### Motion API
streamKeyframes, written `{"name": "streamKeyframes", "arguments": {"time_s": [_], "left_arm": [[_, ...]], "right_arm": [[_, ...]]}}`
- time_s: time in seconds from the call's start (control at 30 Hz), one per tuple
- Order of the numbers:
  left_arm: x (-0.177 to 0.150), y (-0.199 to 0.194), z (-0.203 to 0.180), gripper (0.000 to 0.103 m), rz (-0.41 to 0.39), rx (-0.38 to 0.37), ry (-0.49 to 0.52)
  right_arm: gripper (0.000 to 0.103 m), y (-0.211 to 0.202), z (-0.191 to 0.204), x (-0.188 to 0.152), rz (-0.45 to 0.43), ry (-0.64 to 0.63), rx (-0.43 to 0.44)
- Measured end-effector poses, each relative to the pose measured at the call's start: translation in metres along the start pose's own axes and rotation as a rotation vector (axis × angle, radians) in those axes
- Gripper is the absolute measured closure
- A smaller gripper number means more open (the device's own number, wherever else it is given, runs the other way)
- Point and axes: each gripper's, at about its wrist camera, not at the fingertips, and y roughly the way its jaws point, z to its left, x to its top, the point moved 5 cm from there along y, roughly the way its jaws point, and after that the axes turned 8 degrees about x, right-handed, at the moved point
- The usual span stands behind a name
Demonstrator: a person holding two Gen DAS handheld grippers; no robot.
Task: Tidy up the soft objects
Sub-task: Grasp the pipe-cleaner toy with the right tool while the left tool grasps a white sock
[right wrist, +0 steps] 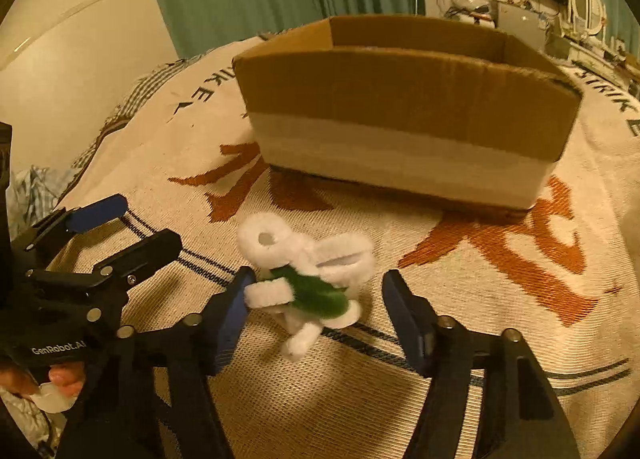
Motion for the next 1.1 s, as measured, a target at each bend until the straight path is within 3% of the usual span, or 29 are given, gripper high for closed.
{"name": "streamKeyframes", "arguments": {"time_s": [0.1,0.33,0.6,0.83,0.97,1.1], "left_arm": [[-0.001,-0.001,0.000,0.009,-0.001,0.005,-0.003],[-0.004,-0.009,-0.023,0.009,0.007,-0.044,0.025],[-0.013,0.004,-0.072,0.011,0.089,-0.110,0.064],[-0.007,0.029,-0.093,0.011,0.115,-0.115,0.090],[-0.008,0.044,-0.103,0.021,0.129,-0.108,0.134],[-0.006,0.045,-0.103,0.040,0.106,-0.097,0.132]], "right_arm": [[0.061,-0.003,0.006,0.000,-0.005,-0.029,-0.001],[0.063,-0.041,0.005,0.005,-0.083,-0.037,-0.019],[0.063,-0.073,-0.034,0.012,-0.108,0.012,-0.143],[0.063,-0.072,-0.058,0.004,-0.096,0.069,-0.125],[0.063,-0.066,-0.060,0.004,-0.092,0.075,-0.106],[0.063,-0.065,-0.061,0.003,-0.089,0.078,-0.094]]}}
